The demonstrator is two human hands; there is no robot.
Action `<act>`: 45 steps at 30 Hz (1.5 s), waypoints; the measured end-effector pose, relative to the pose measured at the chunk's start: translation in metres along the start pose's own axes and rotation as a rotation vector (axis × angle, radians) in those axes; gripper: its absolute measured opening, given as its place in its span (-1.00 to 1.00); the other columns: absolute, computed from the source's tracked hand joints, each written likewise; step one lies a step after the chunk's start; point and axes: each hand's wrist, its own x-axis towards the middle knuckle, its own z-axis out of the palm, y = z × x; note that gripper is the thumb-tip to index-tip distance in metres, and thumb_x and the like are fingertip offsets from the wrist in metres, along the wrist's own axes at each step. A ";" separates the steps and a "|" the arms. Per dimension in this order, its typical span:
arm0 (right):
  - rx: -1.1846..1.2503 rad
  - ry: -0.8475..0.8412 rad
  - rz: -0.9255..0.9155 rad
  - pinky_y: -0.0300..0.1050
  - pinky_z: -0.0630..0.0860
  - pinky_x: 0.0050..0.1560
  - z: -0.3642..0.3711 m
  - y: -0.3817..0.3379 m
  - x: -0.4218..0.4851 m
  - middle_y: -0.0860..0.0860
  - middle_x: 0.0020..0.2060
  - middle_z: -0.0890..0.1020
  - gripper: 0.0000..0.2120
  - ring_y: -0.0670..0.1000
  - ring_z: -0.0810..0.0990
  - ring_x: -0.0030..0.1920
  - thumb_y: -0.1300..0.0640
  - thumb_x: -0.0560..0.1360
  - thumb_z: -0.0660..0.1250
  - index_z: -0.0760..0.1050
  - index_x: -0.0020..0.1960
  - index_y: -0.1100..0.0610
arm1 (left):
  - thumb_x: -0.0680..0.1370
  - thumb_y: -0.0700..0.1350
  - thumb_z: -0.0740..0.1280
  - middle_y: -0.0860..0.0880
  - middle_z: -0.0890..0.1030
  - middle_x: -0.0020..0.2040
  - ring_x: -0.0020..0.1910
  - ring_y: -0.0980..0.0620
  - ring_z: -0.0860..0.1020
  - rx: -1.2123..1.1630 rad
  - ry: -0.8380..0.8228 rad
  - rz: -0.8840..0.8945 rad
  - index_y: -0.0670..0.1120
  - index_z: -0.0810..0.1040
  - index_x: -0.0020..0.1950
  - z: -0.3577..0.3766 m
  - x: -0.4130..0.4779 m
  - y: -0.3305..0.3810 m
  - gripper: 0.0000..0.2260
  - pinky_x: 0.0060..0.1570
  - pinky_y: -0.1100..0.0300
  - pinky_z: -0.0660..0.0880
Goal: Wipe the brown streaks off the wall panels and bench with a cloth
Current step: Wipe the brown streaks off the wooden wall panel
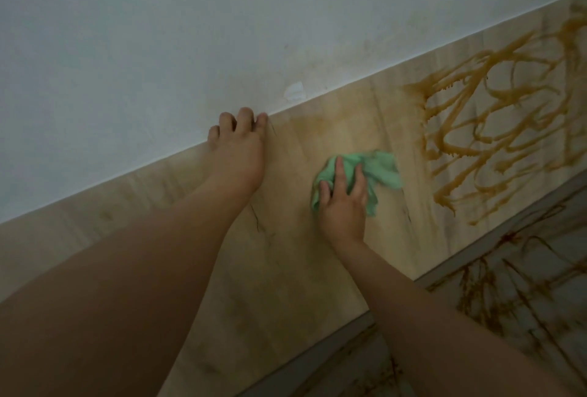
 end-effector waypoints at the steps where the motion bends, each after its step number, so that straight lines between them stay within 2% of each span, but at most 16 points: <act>1: 0.007 -0.016 0.030 0.22 0.24 0.55 0.005 0.009 -0.017 0.17 0.65 0.02 -0.44 0.26 0.05 0.62 -0.17 0.71 0.09 0.06 0.67 -0.16 | 0.59 -0.20 0.25 -0.11 0.26 0.40 0.32 -0.22 0.28 -0.013 0.005 0.003 -0.03 0.19 0.60 0.001 0.001 -0.001 -0.42 0.33 -0.07 0.27; 5: 0.096 -0.076 0.311 0.17 0.26 0.53 0.015 0.050 -0.061 0.14 0.67 -0.07 -0.41 0.24 0.06 0.63 -0.19 0.71 0.03 -0.09 0.68 -0.17 | 0.57 -0.22 0.25 -0.13 0.26 0.38 0.31 -0.25 0.27 -0.038 0.014 0.019 -0.04 0.22 0.56 0.005 0.004 -0.005 -0.45 0.32 -0.10 0.26; 10: 0.137 -0.148 0.728 0.17 0.24 0.52 0.009 0.059 -0.033 0.27 0.65 -0.13 -0.40 0.33 0.24 0.57 -0.13 0.74 -0.08 -0.24 0.69 -0.04 | 0.52 -0.24 0.25 -0.15 0.26 0.37 0.30 -0.27 0.28 -0.078 -0.016 0.024 -0.07 0.26 0.51 0.005 0.009 -0.006 -0.45 0.30 -0.13 0.27; 13: 0.095 -0.169 0.587 0.15 0.22 0.53 -0.001 0.023 -0.013 0.28 0.65 -0.13 -0.41 0.32 0.16 0.60 -0.05 0.75 -0.05 -0.20 0.69 0.02 | 0.49 -0.26 0.26 -0.16 0.25 0.38 0.30 -0.26 0.27 -0.100 -0.052 0.027 -0.08 0.24 0.52 -0.001 0.011 -0.009 -0.41 0.31 -0.12 0.26; 16: 0.111 -0.166 0.276 0.05 0.05 0.61 -0.007 -0.031 -0.002 0.13 0.68 -0.16 -0.43 0.17 -0.10 0.67 -0.02 0.75 0.04 -0.10 0.69 -0.09 | 0.51 -0.24 0.25 -0.16 0.25 0.40 0.32 -0.26 0.27 -0.130 -0.088 0.053 -0.08 0.23 0.53 -0.010 0.012 -0.014 -0.42 0.31 -0.10 0.25; 18: 0.140 -0.134 0.207 0.02 -0.01 0.63 -0.011 -0.059 0.010 0.06 0.68 -0.14 -0.44 0.10 -0.14 0.67 -0.01 0.75 0.06 -0.06 0.69 -0.14 | 0.54 -0.21 0.23 -0.16 0.24 0.44 0.34 -0.27 0.27 -0.150 -0.132 0.069 -0.08 0.21 0.55 -0.017 0.012 -0.017 -0.43 0.33 -0.11 0.24; 20: 0.167 -0.074 0.316 0.01 0.06 0.62 -0.013 -0.070 0.029 0.06 0.69 -0.08 -0.46 0.11 -0.05 0.67 -0.02 0.75 0.05 -0.04 0.68 -0.15 | 0.57 -0.20 0.22 -0.17 0.20 0.49 0.37 -0.29 0.25 -0.149 -0.188 0.100 -0.08 0.16 0.59 -0.023 0.015 -0.021 -0.42 0.36 -0.12 0.23; 23: 0.190 -0.071 0.658 0.02 0.31 0.46 -0.025 -0.068 0.047 0.15 0.65 0.16 -0.45 0.22 0.31 0.55 -0.02 0.75 0.01 -0.08 0.69 -0.08 | 0.59 -0.21 0.19 -0.18 0.14 0.54 0.40 -0.31 0.23 -0.139 -0.263 0.160 -0.10 0.07 0.63 -0.030 0.020 -0.026 -0.39 0.39 -0.11 0.22; 26: 0.278 -0.158 0.881 0.04 0.44 0.34 -0.046 -0.076 0.048 0.09 0.32 0.50 -0.47 0.21 0.54 0.26 0.01 0.76 0.05 0.03 0.69 -0.02 | 0.58 -0.21 0.22 -0.16 0.12 0.54 0.41 -0.31 0.22 -0.166 -0.366 0.186 -0.11 0.02 0.65 -0.039 0.028 -0.031 -0.34 0.42 -0.11 0.20; 28: 0.476 -0.169 0.990 0.09 0.46 0.38 -0.063 -0.089 0.048 0.01 0.29 0.49 -0.53 0.11 0.51 0.21 0.02 0.75 0.09 0.21 0.65 0.01 | 0.55 -0.17 0.27 -0.14 0.12 0.53 0.41 -0.31 0.20 -0.188 -0.417 0.184 -0.12 0.00 0.65 -0.043 0.029 -0.032 -0.28 0.43 -0.12 0.20; 32: 0.768 -0.172 1.128 0.20 0.46 0.39 -0.110 -0.121 0.058 0.00 0.17 0.54 -0.64 0.06 0.53 0.16 0.04 0.76 0.10 0.36 0.54 -0.01 | 0.49 0.01 0.42 -0.11 0.07 0.53 0.41 -0.29 0.14 -0.243 -0.583 0.167 -0.10 -0.08 0.64 -0.055 0.038 -0.031 -0.11 0.47 -0.12 0.15; 35: 0.792 -0.212 1.139 0.28 0.46 0.40 -0.140 -0.133 0.069 0.11 0.25 0.56 -0.73 0.14 0.55 0.27 0.03 0.76 0.12 0.41 0.43 -0.03 | 0.46 0.11 0.45 -0.09 0.05 0.51 0.41 -0.29 0.13 -0.261 -0.660 0.160 -0.08 -0.08 0.63 -0.064 0.044 -0.032 -0.05 0.49 -0.13 0.14; 40: 0.786 -0.208 1.194 0.27 0.47 0.40 -0.172 -0.118 0.105 0.13 0.37 0.50 -0.61 0.16 0.50 0.37 0.01 0.75 0.14 0.34 0.55 0.04 | 0.47 0.31 0.37 -0.10 0.00 0.57 0.51 -0.33 0.06 -0.236 -0.800 0.150 -0.10 -0.10 0.65 -0.080 0.060 -0.025 -0.01 0.52 -0.16 0.11; 42: 0.832 -0.180 1.258 0.26 0.55 0.30 -0.179 -0.103 0.122 0.14 0.38 0.50 -0.61 0.17 0.51 0.34 -0.01 0.74 0.16 0.36 0.54 0.06 | 0.47 0.32 0.37 -0.09 0.07 0.56 0.49 -0.31 0.15 -0.201 -0.802 0.155 -0.10 -0.02 0.64 -0.084 0.066 -0.021 -0.05 0.44 -0.15 0.25; 44: 0.851 -0.165 1.335 0.15 0.66 0.00 -0.183 -0.089 0.137 0.17 0.29 0.53 -0.67 0.18 0.56 0.22 -0.04 0.73 0.17 0.40 0.43 0.08 | 0.46 0.33 0.39 -0.10 0.21 0.51 0.41 -0.28 0.27 -0.169 -0.791 0.157 -0.12 0.11 0.62 -0.089 0.074 -0.021 -0.09 0.30 -0.15 0.39; 45: 0.866 -0.170 1.372 0.13 0.66 -0.03 -0.186 -0.084 0.143 0.19 0.25 0.55 -0.65 0.20 0.58 0.18 -0.06 0.73 0.16 0.41 0.40 0.11 | 0.47 0.33 0.38 -0.11 0.27 0.47 0.38 -0.27 0.32 -0.135 -0.805 0.180 -0.13 0.19 0.60 -0.092 0.079 -0.021 -0.13 0.24 -0.14 0.43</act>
